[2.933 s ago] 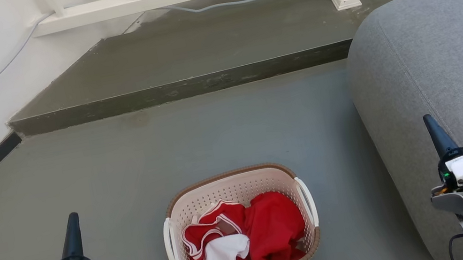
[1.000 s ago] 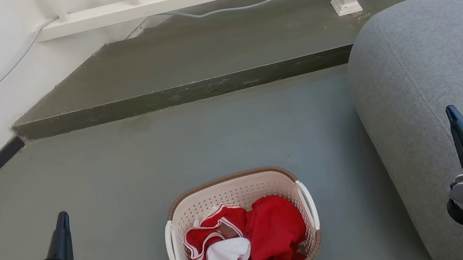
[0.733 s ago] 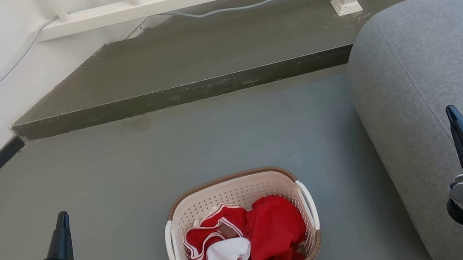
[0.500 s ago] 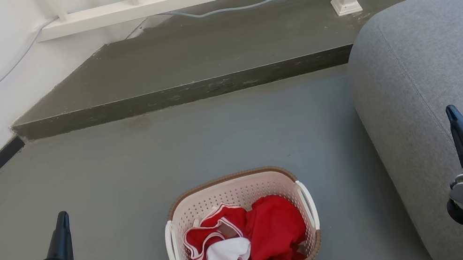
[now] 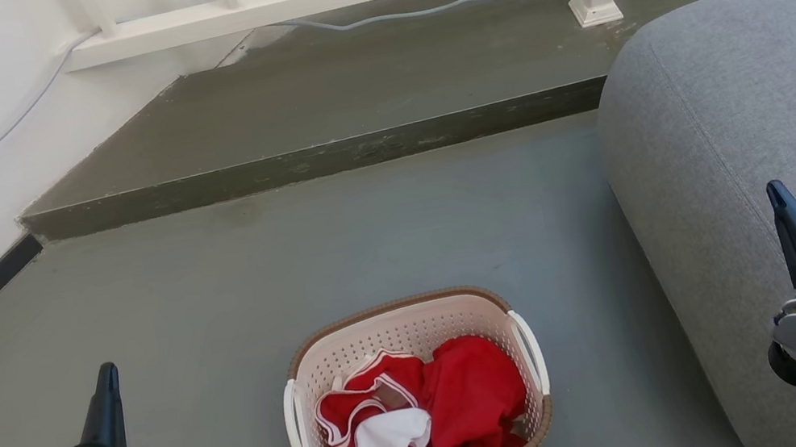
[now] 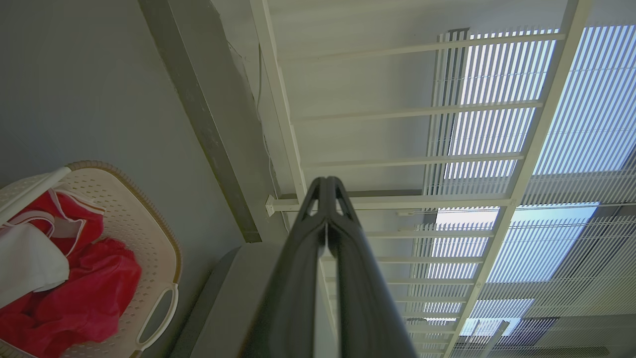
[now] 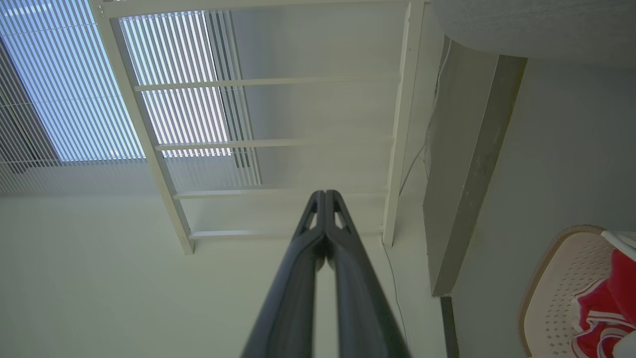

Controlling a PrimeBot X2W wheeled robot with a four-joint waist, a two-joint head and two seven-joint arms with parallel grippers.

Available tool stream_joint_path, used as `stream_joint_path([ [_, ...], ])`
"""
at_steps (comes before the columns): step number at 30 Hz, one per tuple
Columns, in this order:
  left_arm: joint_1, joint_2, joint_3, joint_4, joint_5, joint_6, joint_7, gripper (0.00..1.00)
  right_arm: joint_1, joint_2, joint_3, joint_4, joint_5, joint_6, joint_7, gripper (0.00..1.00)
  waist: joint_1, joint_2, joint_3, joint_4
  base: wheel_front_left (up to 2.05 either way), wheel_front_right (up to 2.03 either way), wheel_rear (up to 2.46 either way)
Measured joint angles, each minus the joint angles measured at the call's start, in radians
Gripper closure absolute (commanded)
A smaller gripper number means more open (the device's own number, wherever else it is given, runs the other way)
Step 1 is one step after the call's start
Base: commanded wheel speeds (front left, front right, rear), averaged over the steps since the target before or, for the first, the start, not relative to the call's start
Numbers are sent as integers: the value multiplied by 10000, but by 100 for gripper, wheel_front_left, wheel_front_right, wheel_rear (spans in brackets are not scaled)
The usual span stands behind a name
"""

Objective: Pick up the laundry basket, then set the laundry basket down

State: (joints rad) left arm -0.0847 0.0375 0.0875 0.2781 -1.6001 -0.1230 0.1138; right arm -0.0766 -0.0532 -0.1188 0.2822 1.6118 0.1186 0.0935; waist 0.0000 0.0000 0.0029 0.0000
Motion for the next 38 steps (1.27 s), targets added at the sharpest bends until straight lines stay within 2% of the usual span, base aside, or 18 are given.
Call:
stream_joint_path([
  [38, 0, -2, 0, -4, 0, 0, 0, 100, 0, 35, -12, -8, 0, 0, 2, 100, 0, 0, 1, 0, 0, 0, 0],
])
